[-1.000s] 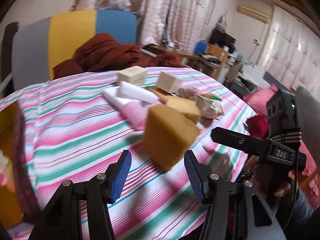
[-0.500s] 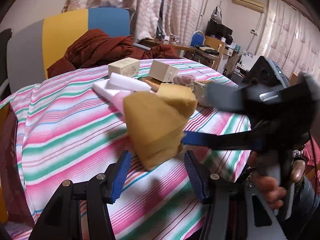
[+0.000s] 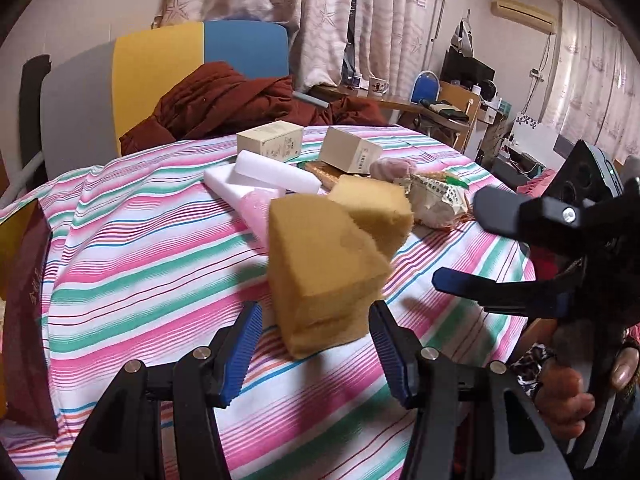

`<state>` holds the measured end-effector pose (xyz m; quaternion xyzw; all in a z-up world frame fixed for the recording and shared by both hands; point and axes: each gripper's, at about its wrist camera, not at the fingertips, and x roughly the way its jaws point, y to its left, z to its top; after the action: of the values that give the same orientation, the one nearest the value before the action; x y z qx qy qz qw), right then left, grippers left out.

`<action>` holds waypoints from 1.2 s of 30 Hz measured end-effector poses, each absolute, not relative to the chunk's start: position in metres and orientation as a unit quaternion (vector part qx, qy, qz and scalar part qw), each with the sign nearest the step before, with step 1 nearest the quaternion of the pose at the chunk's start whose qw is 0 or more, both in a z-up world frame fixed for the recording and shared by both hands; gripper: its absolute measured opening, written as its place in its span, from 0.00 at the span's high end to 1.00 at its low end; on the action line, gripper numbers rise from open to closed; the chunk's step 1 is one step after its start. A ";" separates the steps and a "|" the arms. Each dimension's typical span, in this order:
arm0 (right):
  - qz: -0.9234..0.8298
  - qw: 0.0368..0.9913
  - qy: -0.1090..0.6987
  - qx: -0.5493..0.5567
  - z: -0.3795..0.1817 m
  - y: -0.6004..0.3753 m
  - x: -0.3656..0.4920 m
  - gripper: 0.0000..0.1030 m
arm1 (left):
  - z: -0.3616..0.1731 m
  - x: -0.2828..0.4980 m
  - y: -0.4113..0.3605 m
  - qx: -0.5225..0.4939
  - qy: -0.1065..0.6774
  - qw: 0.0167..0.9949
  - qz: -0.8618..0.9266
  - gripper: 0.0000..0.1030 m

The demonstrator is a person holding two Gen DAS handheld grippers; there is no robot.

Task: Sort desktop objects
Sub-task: 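Grasp the large yellow sponge with the left tool while the right tool grasps a small sponge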

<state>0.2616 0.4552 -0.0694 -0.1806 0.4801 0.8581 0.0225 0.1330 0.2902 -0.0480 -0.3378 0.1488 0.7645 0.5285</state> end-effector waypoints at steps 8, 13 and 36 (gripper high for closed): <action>0.869 0.062 0.449 -0.201 -0.074 0.456 0.261 0.00 | -0.048 0.136 0.303 -0.336 0.140 0.510 0.779 0.45; 0.872 0.067 0.442 -0.199 -0.076 0.457 0.264 0.00 | -0.050 0.136 0.312 -0.336 0.139 0.502 0.784 0.43; 0.892 0.124 0.388 -0.197 -0.073 0.453 0.275 0.00 | -0.073 0.127 0.325 -0.389 0.143 0.485 0.771 0.38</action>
<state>0.2747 0.4533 -0.0728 -0.1968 0.3878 0.8918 0.1244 0.1269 0.3251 -0.0726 -0.3886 0.1430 0.7705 0.4845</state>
